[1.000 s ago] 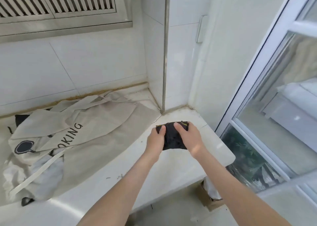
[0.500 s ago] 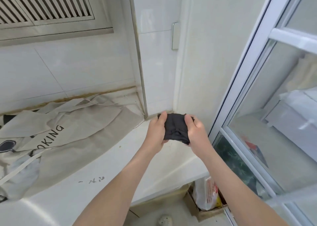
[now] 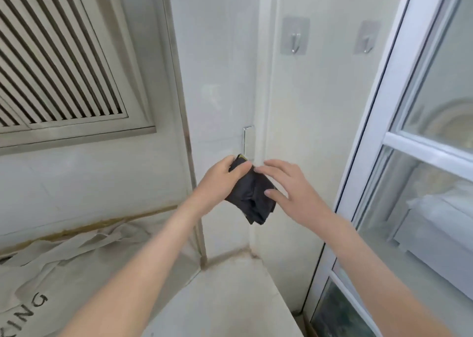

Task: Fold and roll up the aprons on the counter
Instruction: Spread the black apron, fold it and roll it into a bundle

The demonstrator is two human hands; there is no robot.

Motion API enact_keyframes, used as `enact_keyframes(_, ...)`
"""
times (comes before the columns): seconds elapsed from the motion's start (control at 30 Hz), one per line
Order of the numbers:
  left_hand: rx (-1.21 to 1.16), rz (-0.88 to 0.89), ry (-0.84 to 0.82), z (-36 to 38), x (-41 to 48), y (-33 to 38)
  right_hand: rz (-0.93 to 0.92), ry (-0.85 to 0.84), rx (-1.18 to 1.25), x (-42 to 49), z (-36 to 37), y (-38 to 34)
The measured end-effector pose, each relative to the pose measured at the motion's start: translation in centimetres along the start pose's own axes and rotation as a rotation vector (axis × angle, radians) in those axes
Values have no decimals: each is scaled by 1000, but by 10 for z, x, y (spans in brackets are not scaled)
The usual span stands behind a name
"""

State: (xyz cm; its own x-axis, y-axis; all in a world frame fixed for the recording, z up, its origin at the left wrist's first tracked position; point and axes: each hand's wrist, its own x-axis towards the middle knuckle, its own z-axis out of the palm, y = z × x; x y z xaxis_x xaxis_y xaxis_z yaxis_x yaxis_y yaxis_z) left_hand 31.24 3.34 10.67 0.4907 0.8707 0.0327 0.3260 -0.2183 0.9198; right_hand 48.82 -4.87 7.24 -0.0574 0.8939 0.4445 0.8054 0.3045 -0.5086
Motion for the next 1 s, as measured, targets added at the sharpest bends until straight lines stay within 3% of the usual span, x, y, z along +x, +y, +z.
enact_keyframes(0.03, -27, 57, -18, -14, 42, 35, -127, 128, -81, 41, -22, 6)
enact_keyframes(0.1, -115, -4, -84, -23, 53, 45, -184, 200, -71, 51, -26, 4)
enact_keyframes(0.23, -263, 76, -144, -28, 79, 95, -327, 262, -147, 83, -67, 2)
enact_keyframes(0.43, -231, 168, -138, -33, 97, 158, -511, 323, -329, 130, -121, -8)
enact_keyframes(0.53, -322, 224, -91, -37, 100, 177, -400, 322, -110, 139, -146, -20)
enact_keyframes(0.67, -395, 377, -209, -48, 95, 183, -164, 281, 255, 151, -181, -36)
enact_keyframes(0.77, -193, 468, -215, -49, 90, 178, -38, 185, 449, 161, -199, -38)
enact_keyframes(0.93, 130, 631, 126, -36, 92, 181, 41, 120, 629, 176, -199, -33)
enact_keyframes(1.0, 261, 719, 134, -36, 93, 181, 79, 122, 710, 182, -198, -30)
